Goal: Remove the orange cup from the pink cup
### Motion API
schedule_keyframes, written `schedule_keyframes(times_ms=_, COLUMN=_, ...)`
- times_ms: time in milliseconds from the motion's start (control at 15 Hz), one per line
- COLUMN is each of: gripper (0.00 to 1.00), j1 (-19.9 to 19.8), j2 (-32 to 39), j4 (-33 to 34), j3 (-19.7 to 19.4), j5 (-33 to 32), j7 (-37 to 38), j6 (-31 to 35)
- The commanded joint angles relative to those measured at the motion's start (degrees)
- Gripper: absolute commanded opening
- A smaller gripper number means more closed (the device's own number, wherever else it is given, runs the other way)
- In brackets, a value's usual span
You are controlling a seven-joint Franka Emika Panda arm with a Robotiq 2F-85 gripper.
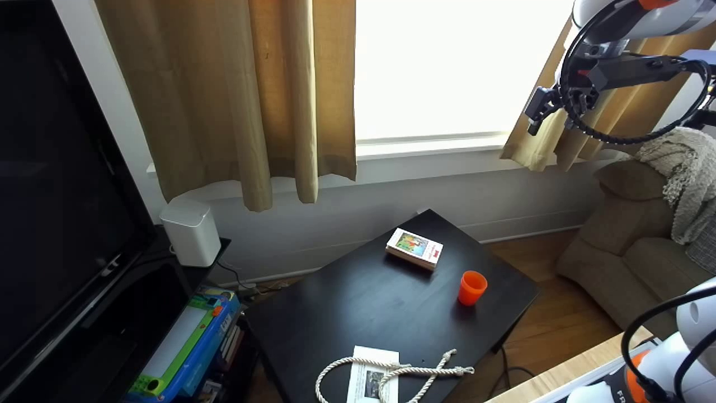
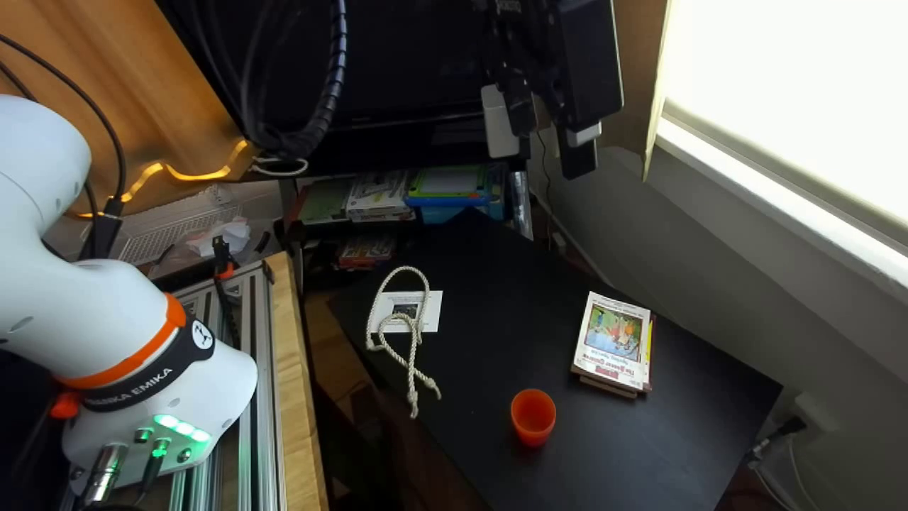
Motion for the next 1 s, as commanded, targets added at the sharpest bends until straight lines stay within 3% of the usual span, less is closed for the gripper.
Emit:
schedule_keyframes(times_ms=0, gripper=1.0, j1=0.2, j2=0.0, j4=0.1, j3=-0.2, j5=-0.1, j7=0.0, j6=-0.2)
schedule_keyframes(times_ms=333, gripper=1.0, j1=0.2, j2=0.0, j4=0.1, j3=-0.2, j5=-0.1, j7=0.0, j6=-0.2)
schedule_keyframes(times_ms=933, gripper=1.0, j1=4.6, j2=19.8, j4=-0.3, j3=1.1, j5=8.5, j7=-0.5, j6=2.8)
